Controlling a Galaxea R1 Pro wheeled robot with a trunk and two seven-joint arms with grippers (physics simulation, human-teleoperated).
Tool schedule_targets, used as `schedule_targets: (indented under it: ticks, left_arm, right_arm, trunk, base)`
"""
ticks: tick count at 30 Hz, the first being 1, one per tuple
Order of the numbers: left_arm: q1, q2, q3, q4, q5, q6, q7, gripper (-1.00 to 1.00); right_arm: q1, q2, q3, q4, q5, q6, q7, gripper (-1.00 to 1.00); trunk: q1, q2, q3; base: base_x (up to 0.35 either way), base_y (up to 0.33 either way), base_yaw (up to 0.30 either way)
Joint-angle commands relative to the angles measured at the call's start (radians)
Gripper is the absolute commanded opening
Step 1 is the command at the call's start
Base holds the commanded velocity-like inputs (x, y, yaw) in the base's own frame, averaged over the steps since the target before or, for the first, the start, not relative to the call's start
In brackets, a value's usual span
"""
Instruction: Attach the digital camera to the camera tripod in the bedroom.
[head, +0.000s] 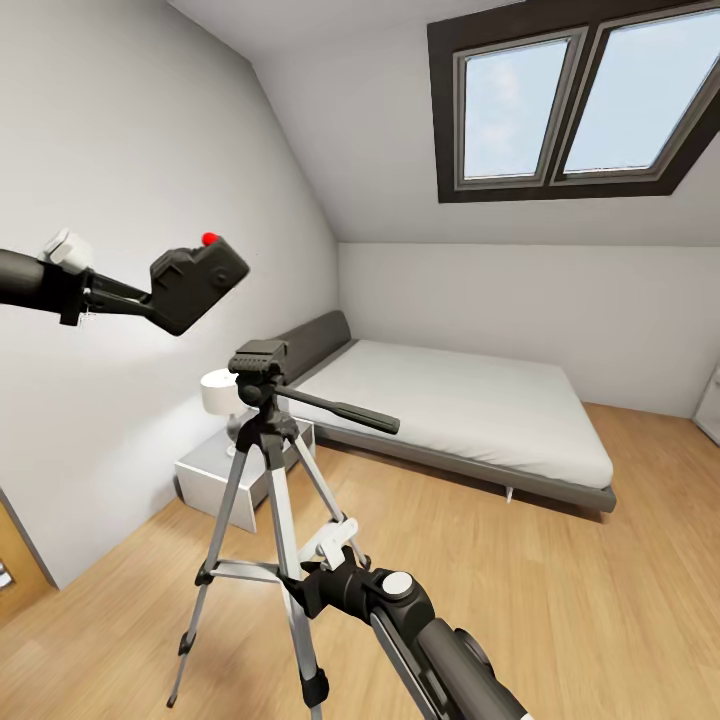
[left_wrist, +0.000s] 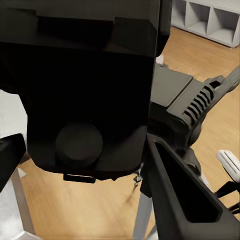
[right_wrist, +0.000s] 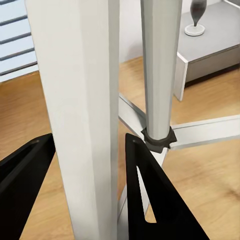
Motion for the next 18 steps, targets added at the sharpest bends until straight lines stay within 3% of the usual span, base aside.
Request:
schedule_targets:
  ticks: [1, 6, 10, 11, 16, 18]
  left_arm:
    - [-0.01, 0.005, -0.007, -0.001, 0.004, 0.007, -0.002, -1.0]
    - [-0.046, 0.012, -0.042, -0.002, 0.004, 0.018, -0.004, -1.0]
    - [-0.1, 0.009, -0.119, 0.01, 0.003, 0.025, -0.005, -1.0]
    - [-0.1, 0.009, -0.119, 0.01, 0.003, 0.025, -0.005, -1.0]
    - [-0.171, -0.01, -0.223, 0.031, 0.003, 0.027, -0.005, -1.0]
    - [-0.184, -0.013, -0.237, 0.035, 0.003, 0.027, -0.006, -1.0]
  right_arm:
    - [-0.001, 0.0, 0.0, -0.001, -0.01, 0.007, 0.001, -1.0]
    - [-0.001, 0.0, 0.0, -0.001, -0.01, 0.007, 0.0, -1.0]
    - [-0.001, 0.0, 0.0, -0.001, -0.011, 0.007, 0.001, -1.0]
    - [-0.001, 0.0, 0.0, -0.001, -0.011, 0.007, 0.001, -1.0]
    - [-0.001, 0.0, 0.0, -0.001, -0.011, 0.007, 0.001, -1.0]
    - [-0.001, 0.0, 0.0, -0.001, -0.011, 0.007, 0.001, -1.0]
  trunk:
    - [0.0, -0.001, -0.001]
    - [0.0, -0.001, -0.001]
    - [0.0, -0.001, -0.001]
    - [0.0, -0.001, -0.001]
    - [0.0, -0.001, -0.001]
    - [0.0, -0.001, -0.001]
  base:
    - [0.0, 0.0, 0.0]
    - [0.0, 0.0, 0.0]
    - [0.0, 0.0, 0.0]
    - [0.0, 0.0, 0.0]
    - [0.0, 0.0, 0.0]
    - [0.0, 0.0, 0.0]
